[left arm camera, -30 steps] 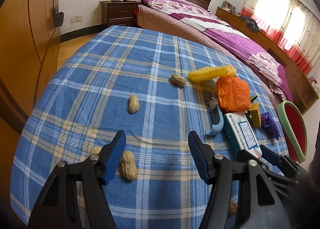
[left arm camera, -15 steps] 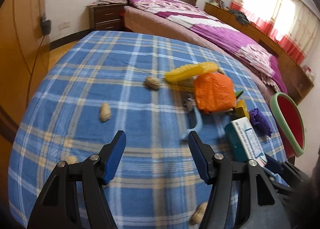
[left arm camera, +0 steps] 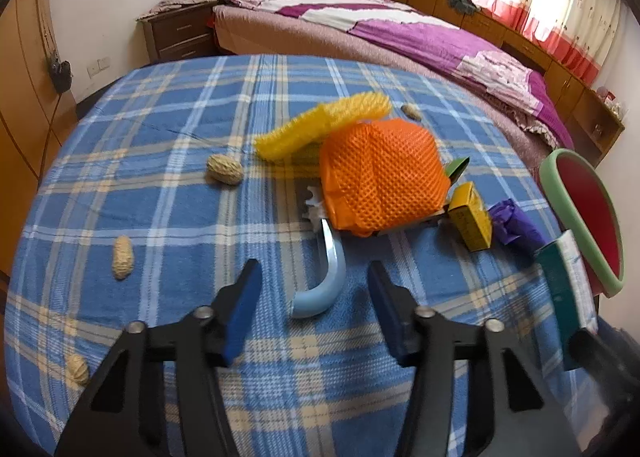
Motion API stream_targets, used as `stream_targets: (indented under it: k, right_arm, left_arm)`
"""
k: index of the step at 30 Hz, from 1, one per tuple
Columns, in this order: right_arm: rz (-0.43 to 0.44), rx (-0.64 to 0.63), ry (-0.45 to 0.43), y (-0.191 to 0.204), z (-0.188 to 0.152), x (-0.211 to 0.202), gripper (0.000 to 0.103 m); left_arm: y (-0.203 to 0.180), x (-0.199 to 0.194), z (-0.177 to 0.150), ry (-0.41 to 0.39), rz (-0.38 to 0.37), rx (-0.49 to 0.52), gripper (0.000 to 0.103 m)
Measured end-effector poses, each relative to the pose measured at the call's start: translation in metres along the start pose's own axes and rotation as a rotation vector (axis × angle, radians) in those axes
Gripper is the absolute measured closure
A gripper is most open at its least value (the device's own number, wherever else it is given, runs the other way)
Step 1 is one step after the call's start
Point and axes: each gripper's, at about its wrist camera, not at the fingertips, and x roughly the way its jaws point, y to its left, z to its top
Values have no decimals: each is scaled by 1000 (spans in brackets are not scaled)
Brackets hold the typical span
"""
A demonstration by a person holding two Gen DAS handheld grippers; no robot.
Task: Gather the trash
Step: 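Close the right tool on the white medicine box while the left tool grasps the blue plastic hook, then carry the medicine box and blue hook over the red bucket with both tools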
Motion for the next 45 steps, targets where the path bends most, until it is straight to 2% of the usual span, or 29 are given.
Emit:
stream_targets:
  k: [4, 6, 9, 10, 11, 27, 34, 45]
  right_arm:
    - [-7, 21, -4, -8, 0, -2, 48]
    - [-8, 25, -8, -9, 0, -4, 49]
    - [-12, 25, -17, -9, -1, -7, 48]
    - [-12, 26, -19, -9, -1, -8, 49]
    - [-13, 27, -21, -9, -1, -9, 49]
    - [-13, 40, -75, -9, -4, -32, 49]
    - [-12, 59, -108, -16, 0, -46, 49]
    - [-39, 108, -170, -45, 11, -64, 48]
  left_arm:
    - [-3, 1, -1, -8, 33, 34, 64]
    - [-1, 0, -2, -10, 46, 38, 74]
    - [6, -3, -3, -8, 35, 20, 75]
    - [8, -5, -5, -8, 31, 12, 79]
    - [10, -6, -6, -7, 24, 6, 87]
    - [20, -54, -18, -85, -71, -65, 87]
    - [5, -78, -10, -133, -127, -45, 87]
    - [-32, -88, 6, -142, -206, 6, 87]
